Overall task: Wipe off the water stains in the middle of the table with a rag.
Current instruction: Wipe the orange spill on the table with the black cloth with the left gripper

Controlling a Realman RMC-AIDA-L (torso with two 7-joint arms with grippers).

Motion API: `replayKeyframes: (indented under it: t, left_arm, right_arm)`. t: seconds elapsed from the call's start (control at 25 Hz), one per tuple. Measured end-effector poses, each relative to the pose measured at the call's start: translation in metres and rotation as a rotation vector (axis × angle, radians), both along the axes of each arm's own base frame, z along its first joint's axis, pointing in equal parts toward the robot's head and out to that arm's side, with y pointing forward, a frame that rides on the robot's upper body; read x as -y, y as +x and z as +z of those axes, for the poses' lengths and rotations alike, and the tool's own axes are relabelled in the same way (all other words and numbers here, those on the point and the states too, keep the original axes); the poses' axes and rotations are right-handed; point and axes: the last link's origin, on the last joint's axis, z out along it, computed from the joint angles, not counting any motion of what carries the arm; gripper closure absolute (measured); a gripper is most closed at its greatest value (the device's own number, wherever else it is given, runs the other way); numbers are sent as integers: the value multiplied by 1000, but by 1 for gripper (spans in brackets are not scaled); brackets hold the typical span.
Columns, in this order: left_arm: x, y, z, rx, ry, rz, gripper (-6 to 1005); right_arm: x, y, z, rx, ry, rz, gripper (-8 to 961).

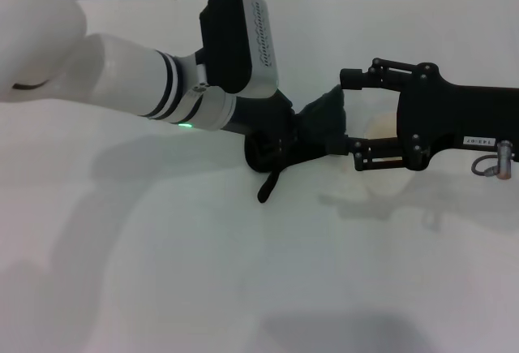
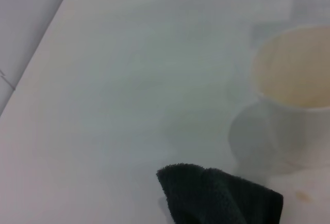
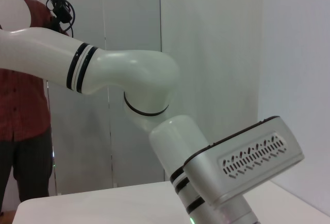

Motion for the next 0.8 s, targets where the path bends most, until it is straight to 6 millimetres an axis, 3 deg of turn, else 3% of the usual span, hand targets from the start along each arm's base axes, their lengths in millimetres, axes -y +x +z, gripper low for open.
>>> replayKeyframes:
  t: [0.8]
  left_arm:
    - [18,-2,-14,-26,-80,-25,919]
  right_arm:
    - [1,0,-1,0,-7,3,98]
